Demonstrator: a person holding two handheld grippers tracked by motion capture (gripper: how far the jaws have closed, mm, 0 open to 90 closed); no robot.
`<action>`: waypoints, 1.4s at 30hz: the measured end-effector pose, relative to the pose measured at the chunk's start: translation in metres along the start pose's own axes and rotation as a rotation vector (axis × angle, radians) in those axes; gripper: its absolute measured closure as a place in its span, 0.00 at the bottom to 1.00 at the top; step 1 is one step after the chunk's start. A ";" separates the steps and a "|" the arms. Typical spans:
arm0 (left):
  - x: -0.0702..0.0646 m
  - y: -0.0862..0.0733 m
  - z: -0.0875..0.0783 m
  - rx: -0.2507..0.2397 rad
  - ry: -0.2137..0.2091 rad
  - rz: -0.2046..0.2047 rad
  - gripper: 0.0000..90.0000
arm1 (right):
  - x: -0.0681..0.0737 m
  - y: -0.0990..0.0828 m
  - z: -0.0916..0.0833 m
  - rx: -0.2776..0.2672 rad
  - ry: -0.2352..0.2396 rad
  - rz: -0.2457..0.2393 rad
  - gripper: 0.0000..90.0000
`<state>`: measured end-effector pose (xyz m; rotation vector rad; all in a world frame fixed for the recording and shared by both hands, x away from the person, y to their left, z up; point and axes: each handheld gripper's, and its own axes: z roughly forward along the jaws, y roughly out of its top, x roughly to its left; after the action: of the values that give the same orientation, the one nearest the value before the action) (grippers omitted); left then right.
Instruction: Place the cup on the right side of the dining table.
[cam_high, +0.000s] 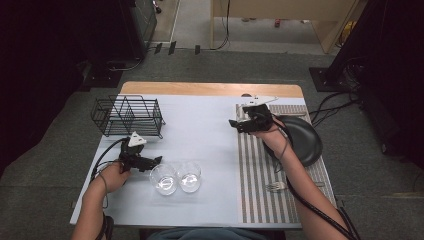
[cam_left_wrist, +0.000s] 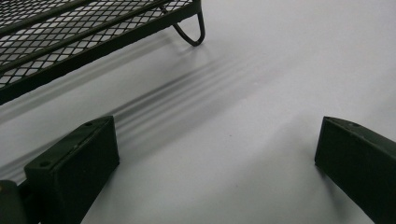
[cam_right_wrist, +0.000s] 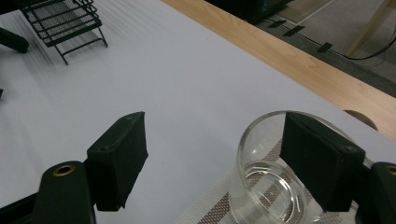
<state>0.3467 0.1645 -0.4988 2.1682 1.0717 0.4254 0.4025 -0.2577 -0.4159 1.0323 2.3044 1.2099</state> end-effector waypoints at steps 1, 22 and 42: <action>0.000 0.000 0.000 0.000 0.000 0.000 0.00 | 0.002 0.000 0.001 0.002 0.004 -0.003 0.25; 0.000 0.000 0.000 0.000 0.000 0.000 0.00 | 0.029 -0.006 0.015 0.016 0.115 -0.065 0.26; 0.000 0.000 0.000 0.000 0.000 -0.001 0.00 | 0.053 -0.015 0.029 0.028 0.204 -0.072 0.25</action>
<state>0.3467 0.1645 -0.4988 2.1675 1.0723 0.4249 0.3770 -0.2083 -0.4435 0.8625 2.4948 1.3118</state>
